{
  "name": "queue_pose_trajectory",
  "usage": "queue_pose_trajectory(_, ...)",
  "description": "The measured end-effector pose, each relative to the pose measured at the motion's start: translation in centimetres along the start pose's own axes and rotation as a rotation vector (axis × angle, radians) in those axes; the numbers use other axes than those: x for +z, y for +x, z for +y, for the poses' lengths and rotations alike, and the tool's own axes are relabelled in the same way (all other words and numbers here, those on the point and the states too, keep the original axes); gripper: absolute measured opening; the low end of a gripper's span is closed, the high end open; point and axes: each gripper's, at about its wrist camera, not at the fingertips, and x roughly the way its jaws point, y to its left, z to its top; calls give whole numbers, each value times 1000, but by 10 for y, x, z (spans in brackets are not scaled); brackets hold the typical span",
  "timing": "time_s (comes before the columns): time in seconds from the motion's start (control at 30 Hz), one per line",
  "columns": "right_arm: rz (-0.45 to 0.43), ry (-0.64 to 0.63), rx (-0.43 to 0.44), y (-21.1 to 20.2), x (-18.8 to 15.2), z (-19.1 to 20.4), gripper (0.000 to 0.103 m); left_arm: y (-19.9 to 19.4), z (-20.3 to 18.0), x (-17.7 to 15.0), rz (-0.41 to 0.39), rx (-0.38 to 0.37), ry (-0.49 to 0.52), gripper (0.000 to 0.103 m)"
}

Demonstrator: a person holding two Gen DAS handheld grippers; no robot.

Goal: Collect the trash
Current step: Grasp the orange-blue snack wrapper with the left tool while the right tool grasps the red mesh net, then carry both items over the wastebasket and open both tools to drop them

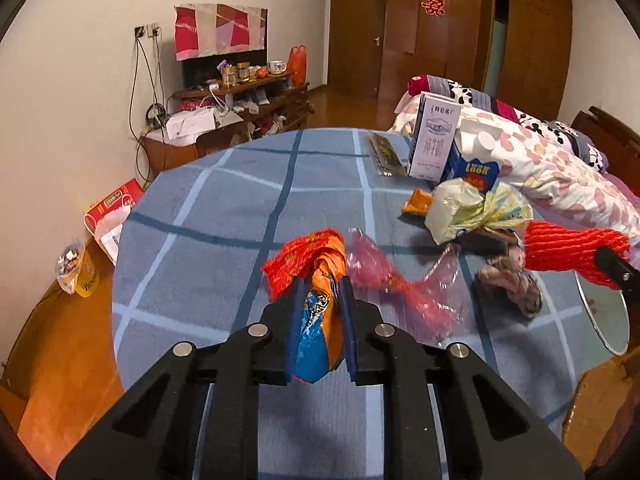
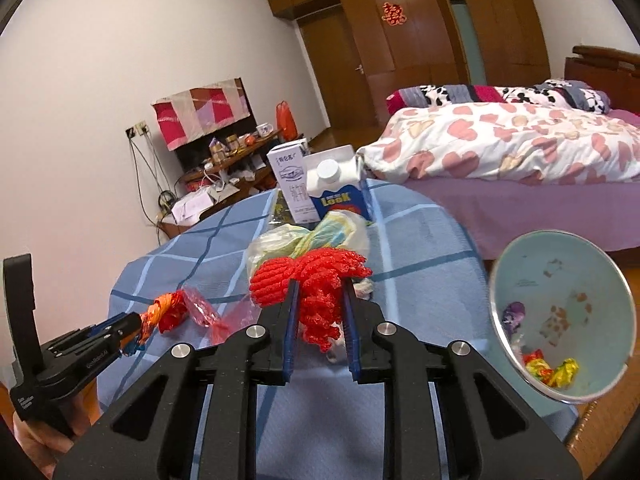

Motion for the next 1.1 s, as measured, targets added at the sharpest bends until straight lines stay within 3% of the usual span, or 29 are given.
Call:
queue_pose_trajectory(0.37,-44,31,-37,-39,-12,-19,21,-41,-12,-1,-65,-16,26,16)
queue_pose_trajectory(1.1,-117,108,-126,-94,-20,-59,21,-88,-110,-6,-140,-188,191,16)
